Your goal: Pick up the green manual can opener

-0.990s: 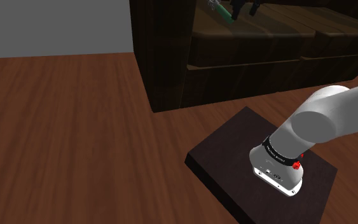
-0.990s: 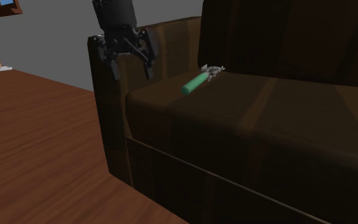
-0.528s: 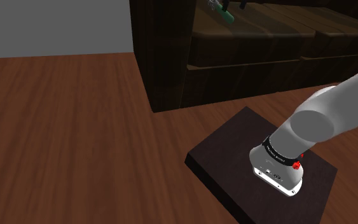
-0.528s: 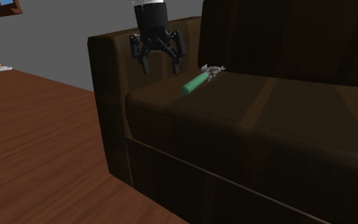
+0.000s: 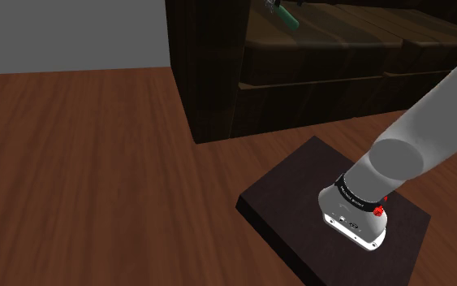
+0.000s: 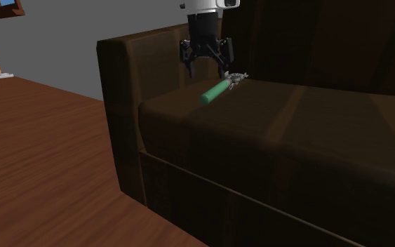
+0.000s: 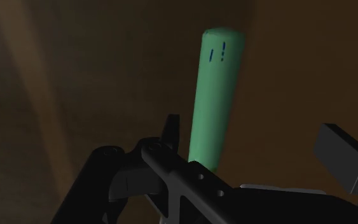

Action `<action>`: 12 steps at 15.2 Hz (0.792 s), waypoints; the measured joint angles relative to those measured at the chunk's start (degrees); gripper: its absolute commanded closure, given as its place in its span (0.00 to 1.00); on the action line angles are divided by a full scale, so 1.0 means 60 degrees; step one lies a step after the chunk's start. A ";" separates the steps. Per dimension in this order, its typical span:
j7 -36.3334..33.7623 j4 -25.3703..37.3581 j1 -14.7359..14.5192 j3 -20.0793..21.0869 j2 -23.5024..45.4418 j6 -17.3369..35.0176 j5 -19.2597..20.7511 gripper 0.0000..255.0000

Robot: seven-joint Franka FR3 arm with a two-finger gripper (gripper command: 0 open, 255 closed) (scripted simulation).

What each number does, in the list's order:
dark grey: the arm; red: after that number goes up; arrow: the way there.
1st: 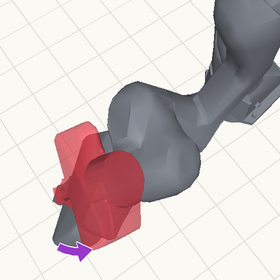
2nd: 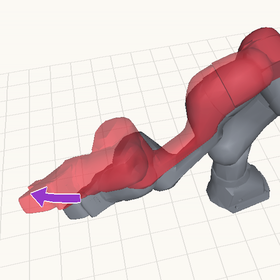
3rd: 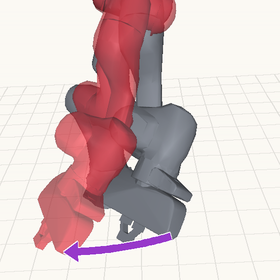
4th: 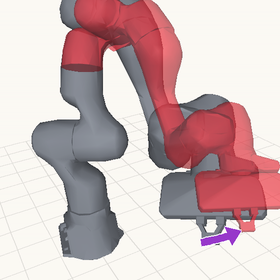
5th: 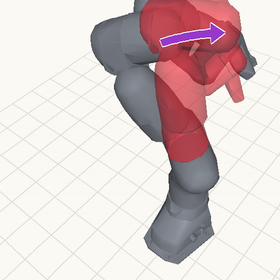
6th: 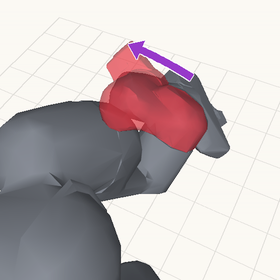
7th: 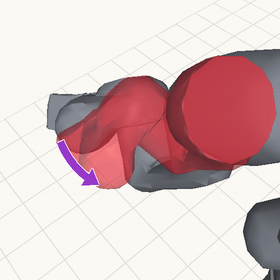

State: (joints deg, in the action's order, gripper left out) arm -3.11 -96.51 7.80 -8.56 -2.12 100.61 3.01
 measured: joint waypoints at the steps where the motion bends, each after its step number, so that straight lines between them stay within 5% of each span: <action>1: 0.0004 0.0489 0.0046 -0.0052 0.0370 -0.0123 -0.0096 0.00; 5: 0.0168 0.2520 0.0351 -0.0288 0.1979 -0.0556 -0.0546 0.00; 12: 0.0193 0.1758 0.0403 -0.0320 0.2080 0.0306 -0.0598 0.00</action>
State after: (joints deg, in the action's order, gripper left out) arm -1.95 -85.96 10.22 -10.48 10.36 102.45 -0.58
